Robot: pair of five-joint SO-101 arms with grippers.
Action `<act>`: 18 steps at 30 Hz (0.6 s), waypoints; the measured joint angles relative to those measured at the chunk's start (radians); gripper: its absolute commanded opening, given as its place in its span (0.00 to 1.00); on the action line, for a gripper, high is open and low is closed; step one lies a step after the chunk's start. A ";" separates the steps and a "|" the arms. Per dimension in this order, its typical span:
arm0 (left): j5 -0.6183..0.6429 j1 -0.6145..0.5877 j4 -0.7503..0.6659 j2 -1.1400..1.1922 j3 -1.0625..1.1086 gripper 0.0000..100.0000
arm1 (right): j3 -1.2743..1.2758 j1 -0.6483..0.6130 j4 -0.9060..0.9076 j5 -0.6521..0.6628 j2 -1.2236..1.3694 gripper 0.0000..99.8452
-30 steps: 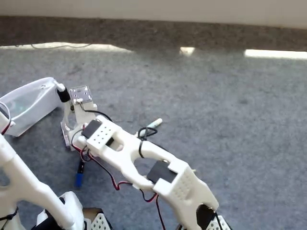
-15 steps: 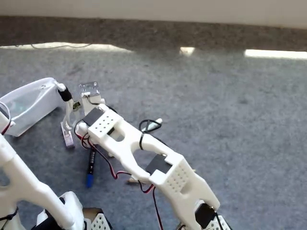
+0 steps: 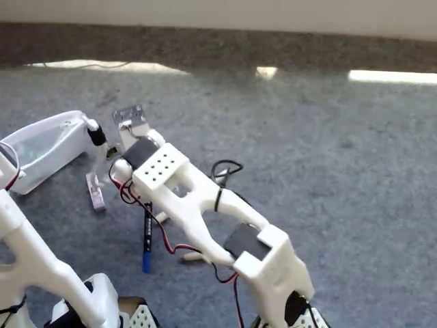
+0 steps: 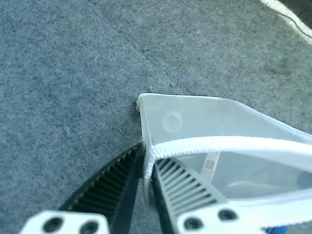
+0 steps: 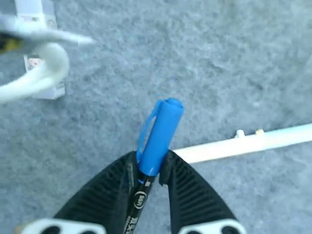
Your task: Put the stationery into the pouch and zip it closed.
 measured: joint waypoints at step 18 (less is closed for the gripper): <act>0.021 0.106 -0.002 0.000 0.002 0.01 | 0.000 0.008 0.203 0.000 -0.381 0.00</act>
